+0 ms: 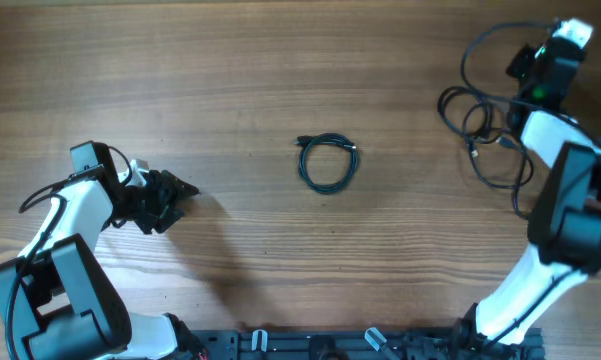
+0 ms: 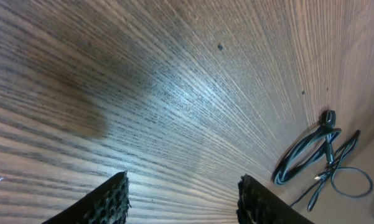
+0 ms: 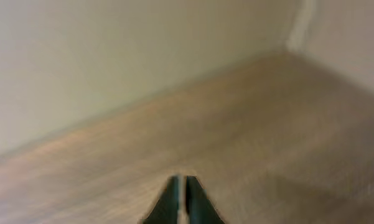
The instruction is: Untangle cables
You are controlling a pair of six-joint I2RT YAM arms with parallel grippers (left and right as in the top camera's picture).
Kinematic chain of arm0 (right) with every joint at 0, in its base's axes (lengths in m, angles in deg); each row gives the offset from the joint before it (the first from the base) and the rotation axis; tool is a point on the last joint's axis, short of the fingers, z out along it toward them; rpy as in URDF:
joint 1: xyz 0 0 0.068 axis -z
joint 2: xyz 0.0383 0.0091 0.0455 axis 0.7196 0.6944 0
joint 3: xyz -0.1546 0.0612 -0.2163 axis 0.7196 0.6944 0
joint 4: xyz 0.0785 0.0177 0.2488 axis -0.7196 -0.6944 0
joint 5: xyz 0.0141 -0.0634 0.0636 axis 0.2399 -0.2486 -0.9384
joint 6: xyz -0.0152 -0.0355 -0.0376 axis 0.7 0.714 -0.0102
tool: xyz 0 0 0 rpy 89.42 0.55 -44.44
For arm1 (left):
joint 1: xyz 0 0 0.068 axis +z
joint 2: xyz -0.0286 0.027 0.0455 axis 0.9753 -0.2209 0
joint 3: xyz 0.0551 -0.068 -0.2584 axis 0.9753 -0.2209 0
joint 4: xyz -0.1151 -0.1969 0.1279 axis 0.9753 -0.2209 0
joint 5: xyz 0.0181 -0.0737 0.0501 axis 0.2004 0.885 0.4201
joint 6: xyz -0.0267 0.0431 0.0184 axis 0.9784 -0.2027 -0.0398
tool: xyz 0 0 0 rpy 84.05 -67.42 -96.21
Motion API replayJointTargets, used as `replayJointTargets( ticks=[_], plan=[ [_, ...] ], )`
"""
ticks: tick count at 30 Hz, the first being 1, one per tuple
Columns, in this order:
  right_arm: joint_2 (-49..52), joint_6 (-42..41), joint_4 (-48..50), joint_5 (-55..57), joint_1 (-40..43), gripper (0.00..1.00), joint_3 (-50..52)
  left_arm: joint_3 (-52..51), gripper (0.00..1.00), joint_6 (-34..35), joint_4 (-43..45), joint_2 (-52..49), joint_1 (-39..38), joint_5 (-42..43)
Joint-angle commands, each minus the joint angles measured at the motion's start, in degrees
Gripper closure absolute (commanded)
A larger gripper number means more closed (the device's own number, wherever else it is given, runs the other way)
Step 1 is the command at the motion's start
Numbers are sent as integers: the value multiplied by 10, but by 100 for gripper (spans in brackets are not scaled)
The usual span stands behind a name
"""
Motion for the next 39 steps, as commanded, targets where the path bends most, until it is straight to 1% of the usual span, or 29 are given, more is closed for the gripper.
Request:
replayJointTargets(
  ticks=[1, 2, 3, 4, 5, 6, 7, 8, 9, 10, 11, 12, 13, 14, 16, 19, 23, 26, 27, 29, 32, 33, 34, 35, 36, 37, 39],
  plan=[
    [-143, 30, -75, -149, -6, 64, -7, -1, 36, -3, 0, 0, -2, -3],
    [-174, 30, -120, -220, -6, 55, -7, -1, 36, -3, 0, 0, -2, -4],
    [-195, 29, -155, -274, -6, 33, -7, -1, 34, -3, 2, 0, -2, -4],
    [-223, 18, -207, -343, -6, 2, -7, -1, 32, -3, 4, 0, -2, -4],
    [-236, -10, -247, -374, -6, 0, -7, -1, 31, -3, 7, 0, -2, -4],
    [-245, -66, -292, -410, -7, 0, -7, -1, 31, -3, 9, 0, -2, -4],
    [-246, -94, -332, -452, -12, 1, -7, -1, 32, -3, 12, 0, -2, -3],
    [-244, -92, -363, -486, -19, 3, -6, -1, 32, -3, 13, 0, -2, -4],
    [-240, -87, -391, -504, -30, 8, -5, -1, 31, -3, 13, 0, -2, -4],
    [-239, -84, -419, -508, -43, 11, -2, -1, 32, -3, 14, 0, -2, -4],
    [-235, -65, -449, -508, -64, 17, 2, -1, 32, -3, 15, 0, -2, -4],
    [-231, -44, -469, -506, -86, 28, 6, -1, 31, -3, 15, 0, -2, -4],
    [-229, -26, -486, -497, -113, 36, 12, -1, 32, -3, 15, 0, -2, -4],
    [-228, -21, -497, -478, -140, 39, 20, -1, 32, -3, 16, 0, -2, -4],
    [-228, -12, -513, -419, -200, 41, 40, -1, 32, -3, 19, 0, -2, -4],
    [-221, -13, -513, -353, -267, 48, 65, -2, 35, -3, 29, 0, -9, -4],
    [-199, -14, -508, -306, -345, 48, 84, -2, 36, -3, 48, 0, -35, -4],
    [-159, -11, -499, -232, -408, 48, 84, -2, 36, -3, 66, 0, -66, -4],
    [-145, 3, -497, -221, -425, 48, 84, -2, 36, -3, 72, 0, -77, -6],
    [-119, 31, -497, -219, -451, 48, 84, -2, 36, -3, 76, 0, -92, -17],
    [-89, 50, -500, -219, -476, 48, 84, -2, 37, -3, 76, 0, -113, -38],
    [-91, 70, -506, -230, -481, 46, 84, -2, 36, -3, 76, 0, -122, -38],
    [-92, 102, -513, -262, -482, 41, 83, -2, 37, -3, 76, 0, -128, -38],
    [-92, 129, -520, -299, -483, 37, 82, -2, 37, -3, 76, 0, -133, -38],
    [-92, 137, -528, -321, -483, 34, 82, -2, 37, -2, 76, 0, -137, -38],
    [-92, 136, -541, -343, -481, 26, 80, -2, 37, 6, 76, 0, -142, -38],
    [-93, 123, -560, -385, -473, 24, 71, -2, 37, 30, 79, 0, -155, -38]
  ],
)
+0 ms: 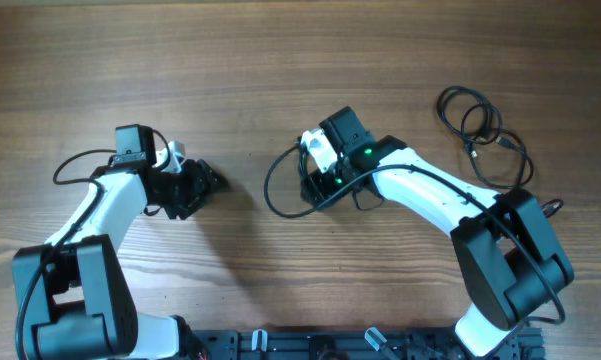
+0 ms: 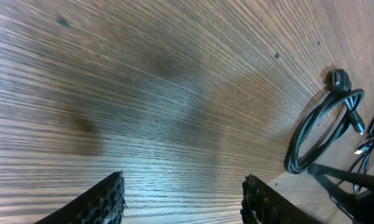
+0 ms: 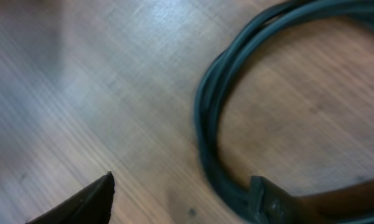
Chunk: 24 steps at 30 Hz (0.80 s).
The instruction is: Untangle cables
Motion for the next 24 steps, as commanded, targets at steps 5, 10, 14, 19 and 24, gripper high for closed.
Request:
replayJointTargets(
  ticks=[5, 10, 14, 19, 24],
  plan=[
    [-11, -54, -35, -136, 74, 19, -56, -2, 39, 88, 54, 0, -86, -9],
    [-33, -86, -57, -136, 176, 14, -85, -2, 42, 231, 117, 0, -200, -78],
    [-33, -98, -75, -136, 238, 13, -85, -2, 39, 340, 150, 0, -319, -216],
    [-33, -99, -82, -136, 263, 2, -85, -1, 33, 391, 188, -21, -416, -367],
    [-33, -99, -93, -136, 263, 0, -85, -1, 38, 400, 246, -107, -432, -400]
  ],
)
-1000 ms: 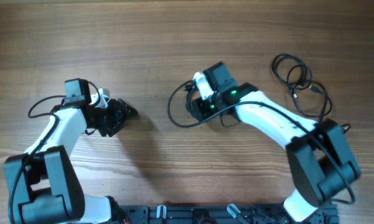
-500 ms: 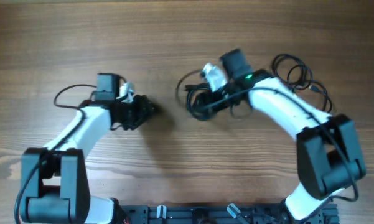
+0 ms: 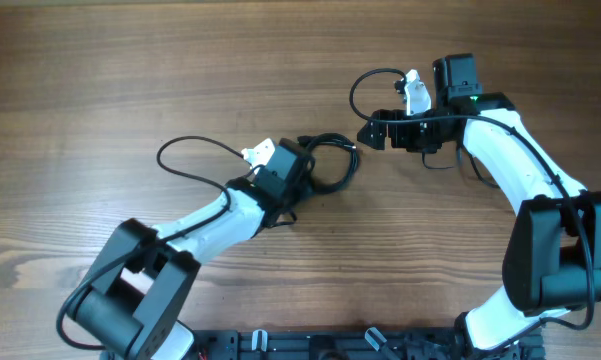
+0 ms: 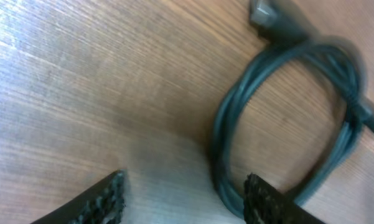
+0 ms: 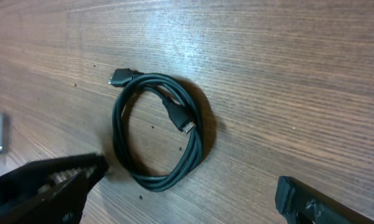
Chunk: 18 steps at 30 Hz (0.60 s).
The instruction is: Untangle cables
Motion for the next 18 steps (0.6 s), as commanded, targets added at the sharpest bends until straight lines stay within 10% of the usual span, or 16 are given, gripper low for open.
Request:
replayJointTargets(
  ticks=[1, 4, 6, 18],
  plan=[
    [-12, -3, -8, -12, -2, 0, -9, -3, 40, 23, 23, -77, -2, -55],
    [-12, -3, -15, -11, -2, 0, -9, -1, 84, 22, 26, -112, 0, -47],
    [-12, -3, -17, -11, -2, 0, -9, 3, 95, 22, 8, -107, 6, -47],
    [-12, -3, -32, -86, -2, 0, -8, 191, 94, -235, -338, -82, 85, 48]
  ],
)
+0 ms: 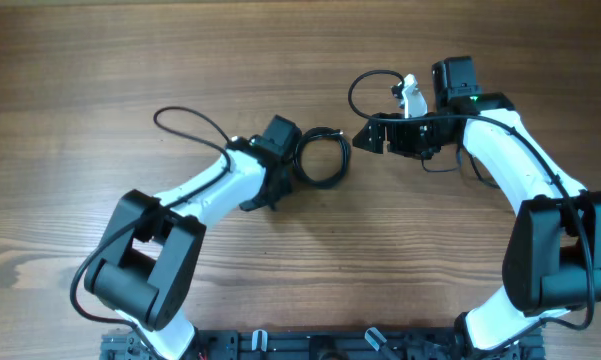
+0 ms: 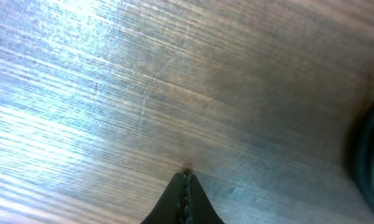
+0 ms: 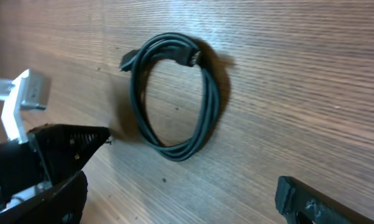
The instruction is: Untangle cables
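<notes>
A dark coiled cable (image 1: 323,158) lies at the table's middle, and the right wrist view shows it as a loop (image 3: 174,93). My left gripper (image 1: 256,201) is shut and empty just left of the coil. Its closed tips (image 2: 185,177) touch the wood, and the coil's edge (image 2: 373,155) shows at that view's right border. My right gripper (image 1: 367,135) stands open just right of the coil and faces it (image 3: 193,168). A bit of the thin black cable tangle (image 1: 440,165) shows under my right forearm; the arm hides the remainder.
The arms' own black leads loop above the table at the left (image 1: 180,120) and near the right wrist (image 1: 365,85). Bare wood (image 1: 130,60) surrounds the coil. The arm mounts line the front edge (image 1: 310,345).
My left gripper was open right at the coil; now it is shut with its tips on bare wood beside the coil. The left wrist has swung. The right arm and the coil have hardly moved.
First my left gripper stood open far left and my right gripper shut at the far right corner by the tangle. Then the right gripper was open over the centre coil. Then it was back at the right, and the left was open at the coil; now the left is shut.
</notes>
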You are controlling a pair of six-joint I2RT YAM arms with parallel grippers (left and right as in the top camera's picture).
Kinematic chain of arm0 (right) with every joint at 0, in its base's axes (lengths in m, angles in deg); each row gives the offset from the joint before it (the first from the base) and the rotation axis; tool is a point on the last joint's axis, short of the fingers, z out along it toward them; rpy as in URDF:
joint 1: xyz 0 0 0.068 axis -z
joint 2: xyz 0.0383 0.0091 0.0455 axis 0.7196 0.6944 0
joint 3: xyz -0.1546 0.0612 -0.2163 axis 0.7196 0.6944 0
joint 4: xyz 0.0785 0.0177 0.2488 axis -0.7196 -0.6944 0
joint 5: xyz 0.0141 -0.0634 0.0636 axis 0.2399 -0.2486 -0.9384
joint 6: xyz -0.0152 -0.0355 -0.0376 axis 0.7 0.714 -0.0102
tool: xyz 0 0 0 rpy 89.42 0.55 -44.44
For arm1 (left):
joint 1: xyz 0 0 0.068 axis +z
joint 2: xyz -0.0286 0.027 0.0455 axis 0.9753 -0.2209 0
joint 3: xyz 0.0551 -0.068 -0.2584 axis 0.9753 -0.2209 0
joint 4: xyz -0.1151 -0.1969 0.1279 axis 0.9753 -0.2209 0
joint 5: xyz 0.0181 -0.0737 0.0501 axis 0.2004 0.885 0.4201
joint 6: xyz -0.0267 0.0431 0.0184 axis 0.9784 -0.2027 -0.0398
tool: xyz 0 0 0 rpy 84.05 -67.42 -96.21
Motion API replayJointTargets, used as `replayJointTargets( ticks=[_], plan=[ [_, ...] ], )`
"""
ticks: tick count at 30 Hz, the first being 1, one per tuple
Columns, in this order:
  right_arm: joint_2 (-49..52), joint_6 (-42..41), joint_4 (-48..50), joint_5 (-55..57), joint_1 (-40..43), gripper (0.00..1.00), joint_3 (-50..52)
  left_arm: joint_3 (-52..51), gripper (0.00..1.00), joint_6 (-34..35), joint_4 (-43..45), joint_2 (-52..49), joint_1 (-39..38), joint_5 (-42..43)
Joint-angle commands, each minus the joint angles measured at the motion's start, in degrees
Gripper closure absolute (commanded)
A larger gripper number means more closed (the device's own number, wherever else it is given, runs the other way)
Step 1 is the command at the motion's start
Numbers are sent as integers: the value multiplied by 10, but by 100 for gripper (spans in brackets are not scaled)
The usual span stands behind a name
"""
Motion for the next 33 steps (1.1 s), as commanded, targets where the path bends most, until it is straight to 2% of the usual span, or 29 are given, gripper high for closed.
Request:
replayJointTargets(
  ticks=[1, 3, 4, 6, 10, 13, 17, 20, 21, 23, 26, 29, 31, 33],
  plan=[
    [-12, -1, -1, -28, -2, 0, -8, 41, 88, -71, -5, -7, 28, 101],
    [-12, -1, -1, -28, -2, 0, -8, 42, 70, -59, 35, -7, 37, 180],
    [-12, -2, -1, -28, -2, 0, -8, 42, 57, -32, 45, -7, 36, 177],
    [-12, -1, 0, -23, -2, 0, -8, 42, 54, 9, 70, -7, 26, 168],
    [-12, -2, -4, -18, -2, 0, -8, 42, 51, 100, 92, -12, -11, 73],
    [-12, -2, -10, -18, -2, 0, -7, 42, 55, 127, 102, -33, -48, 31],
    [-12, -1, -12, -18, -2, 0, -7, 42, 62, 125, 96, -89, -66, -2],
    [-12, -2, -12, -18, -2, 0, -7, 42, 78, 115, 57, -99, -51, -2],
    [-12, -1, -14, -18, -2, 0, -7, 42, 82, 78, 38, -97, -42, -2],
    [-12, -1, -14, -18, -2, 0, -7, 42, 82, 5, 7, -94, -23, -2],
    [-12, 0, -14, -18, -2, 0, -7, 42, 89, -90, -51, -87, 26, 9],
    [-12, -1, -14, -18, -5, 0, -7, 42, 89, -180, -55, -85, 69, 98],
    [-12, -1, -14, -18, -17, 0, -7, 42, 89, -207, -47, -84, 94, 146],
    [-12, -1, -14, -18, -33, 0, -5, 42, 96, -207, -45, -84, 110, 156]
  ],
)
